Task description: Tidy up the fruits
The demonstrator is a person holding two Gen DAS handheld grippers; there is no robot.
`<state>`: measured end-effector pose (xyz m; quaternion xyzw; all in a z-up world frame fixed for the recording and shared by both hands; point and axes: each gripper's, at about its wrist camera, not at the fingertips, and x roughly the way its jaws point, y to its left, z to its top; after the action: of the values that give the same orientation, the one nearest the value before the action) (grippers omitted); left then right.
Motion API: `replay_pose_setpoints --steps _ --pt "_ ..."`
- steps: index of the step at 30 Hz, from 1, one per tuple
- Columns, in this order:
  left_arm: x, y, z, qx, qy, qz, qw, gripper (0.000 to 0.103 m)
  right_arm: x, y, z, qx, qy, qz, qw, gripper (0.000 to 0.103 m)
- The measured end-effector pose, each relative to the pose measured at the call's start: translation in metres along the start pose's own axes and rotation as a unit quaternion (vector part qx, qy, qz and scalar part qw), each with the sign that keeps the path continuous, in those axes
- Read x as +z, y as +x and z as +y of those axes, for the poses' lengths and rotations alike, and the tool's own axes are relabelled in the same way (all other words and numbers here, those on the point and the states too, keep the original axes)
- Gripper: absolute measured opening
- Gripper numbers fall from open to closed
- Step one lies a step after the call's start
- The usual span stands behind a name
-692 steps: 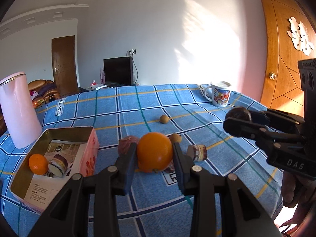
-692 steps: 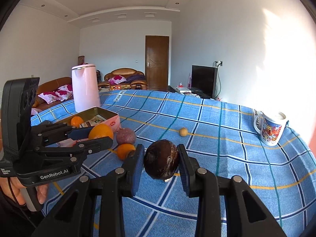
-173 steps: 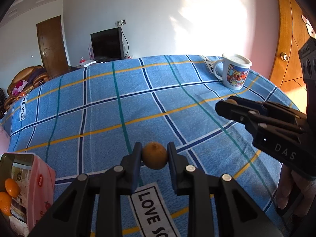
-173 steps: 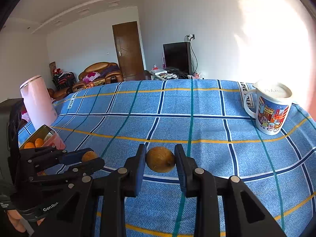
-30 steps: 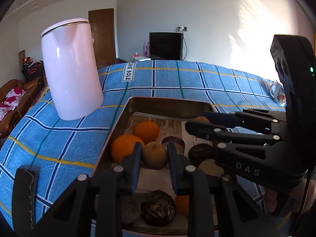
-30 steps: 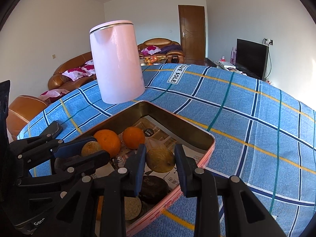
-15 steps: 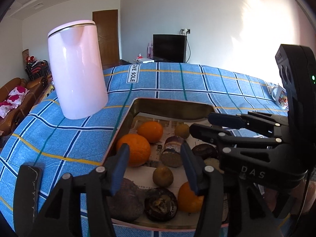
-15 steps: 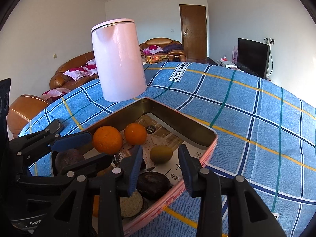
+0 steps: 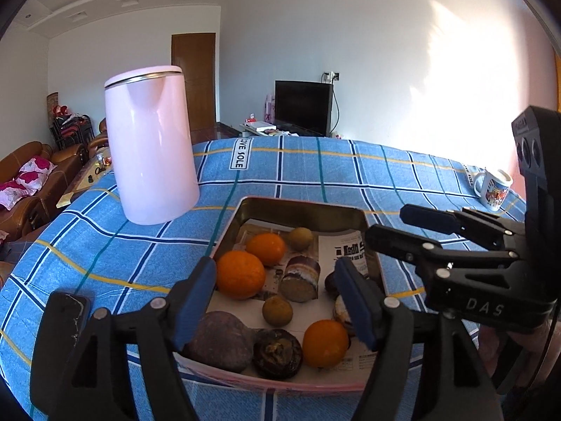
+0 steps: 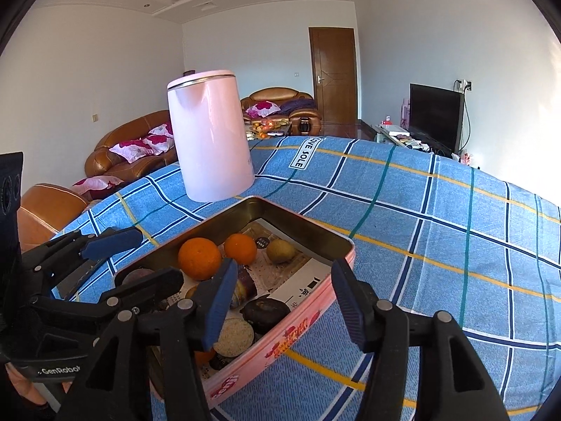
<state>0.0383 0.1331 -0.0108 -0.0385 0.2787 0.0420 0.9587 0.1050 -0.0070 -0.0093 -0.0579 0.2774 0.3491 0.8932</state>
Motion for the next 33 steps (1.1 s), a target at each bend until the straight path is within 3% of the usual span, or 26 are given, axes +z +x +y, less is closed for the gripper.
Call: replay_pose_setpoints --steps 12,33 --pt "0.000 -0.014 -0.010 -0.001 0.006 -0.015 0.9999 0.077 -0.004 -0.048 -0.003 -0.023 0.000 -0.039 0.999 0.067" --pt "0.002 -0.021 -0.021 -0.001 0.012 -0.022 0.9997 0.077 -0.009 -0.072 -0.010 -0.027 0.008 -0.054 0.998 0.067"
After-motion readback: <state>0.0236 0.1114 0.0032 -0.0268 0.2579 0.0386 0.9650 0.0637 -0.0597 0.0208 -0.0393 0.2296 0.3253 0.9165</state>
